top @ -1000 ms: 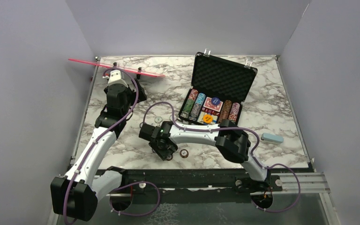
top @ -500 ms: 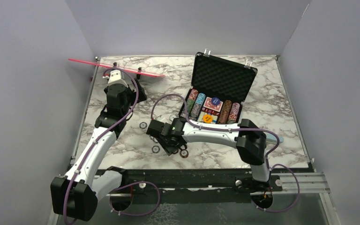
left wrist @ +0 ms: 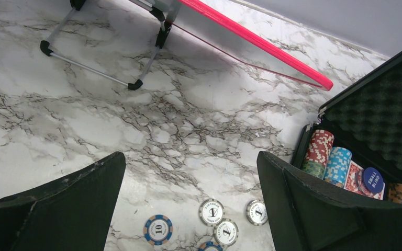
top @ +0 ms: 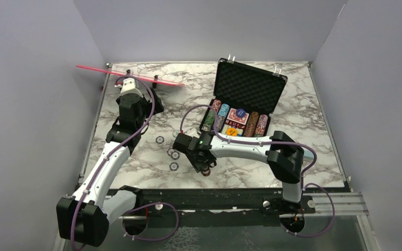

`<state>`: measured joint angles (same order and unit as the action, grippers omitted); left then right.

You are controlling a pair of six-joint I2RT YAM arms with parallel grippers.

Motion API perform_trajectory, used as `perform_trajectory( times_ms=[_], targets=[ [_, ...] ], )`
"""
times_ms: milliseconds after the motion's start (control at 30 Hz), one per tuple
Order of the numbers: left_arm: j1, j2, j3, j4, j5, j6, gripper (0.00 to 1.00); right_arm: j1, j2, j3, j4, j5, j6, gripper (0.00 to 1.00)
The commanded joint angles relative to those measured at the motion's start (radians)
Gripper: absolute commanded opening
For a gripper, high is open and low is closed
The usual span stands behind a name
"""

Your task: Pack up texas hold em set

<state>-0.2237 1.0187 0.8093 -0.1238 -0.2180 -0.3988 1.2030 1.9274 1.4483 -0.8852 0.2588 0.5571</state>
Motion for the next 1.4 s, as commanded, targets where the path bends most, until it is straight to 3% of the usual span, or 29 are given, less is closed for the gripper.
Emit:
perform_trajectory(
  times_ms=[0, 367, 600, 767, 1367],
  targets=[
    [0.004, -0.014, 0.016, 0.006, 0.006, 0.008, 0.99, -0.005, 0.021, -0.012, 0.030, 0.046, 0.018, 0.49],
    [0.004, -0.013, 0.017, 0.006, 0.005, 0.009, 0.99, -0.005, 0.040, -0.022, 0.045, 0.013, 0.012, 0.50],
    [0.004, -0.013, 0.015, 0.006, 0.005, 0.009, 0.99, -0.005, 0.032, -0.009, 0.052, 0.076, 0.038, 0.62],
    [0.004, -0.012, 0.015, 0.004, 0.002, 0.008, 0.99, -0.046, 0.031, -0.029, 0.108, 0.094, 0.057, 0.63],
    [0.004, -0.012, 0.014, 0.001, -0.013, 0.006, 0.99, -0.086, 0.035, -0.113, 0.128, -0.014, 0.013, 0.42]
  ],
)
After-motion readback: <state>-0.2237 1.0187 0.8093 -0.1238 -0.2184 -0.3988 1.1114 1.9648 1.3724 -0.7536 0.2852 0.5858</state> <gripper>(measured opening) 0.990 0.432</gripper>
